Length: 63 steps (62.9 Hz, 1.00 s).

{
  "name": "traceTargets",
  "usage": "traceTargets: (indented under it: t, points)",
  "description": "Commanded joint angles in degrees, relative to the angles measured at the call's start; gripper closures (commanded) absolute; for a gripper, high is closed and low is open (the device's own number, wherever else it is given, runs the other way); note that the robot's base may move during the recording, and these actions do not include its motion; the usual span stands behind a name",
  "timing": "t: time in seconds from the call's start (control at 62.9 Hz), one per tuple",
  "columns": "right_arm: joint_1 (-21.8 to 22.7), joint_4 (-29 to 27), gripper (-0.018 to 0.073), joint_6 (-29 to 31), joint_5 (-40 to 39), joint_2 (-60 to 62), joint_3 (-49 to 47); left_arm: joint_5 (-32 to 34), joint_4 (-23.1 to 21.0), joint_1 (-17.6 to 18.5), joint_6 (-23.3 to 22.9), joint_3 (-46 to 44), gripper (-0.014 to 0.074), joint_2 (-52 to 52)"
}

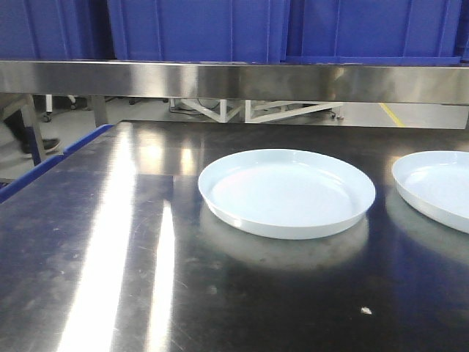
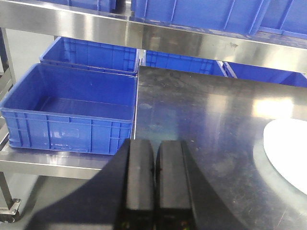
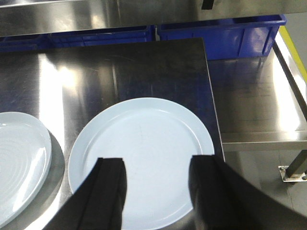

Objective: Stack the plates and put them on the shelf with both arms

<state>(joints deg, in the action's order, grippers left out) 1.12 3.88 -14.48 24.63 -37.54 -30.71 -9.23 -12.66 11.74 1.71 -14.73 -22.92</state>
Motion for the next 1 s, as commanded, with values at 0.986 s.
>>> traceTargets:
  t: [0.986]
  points:
    - [6.01,-1.18,0.0135,0.18,6.62,-35.44,-16.72,5.42,-0.09,0.03,-0.26,-1.74,0.0510,-0.20]
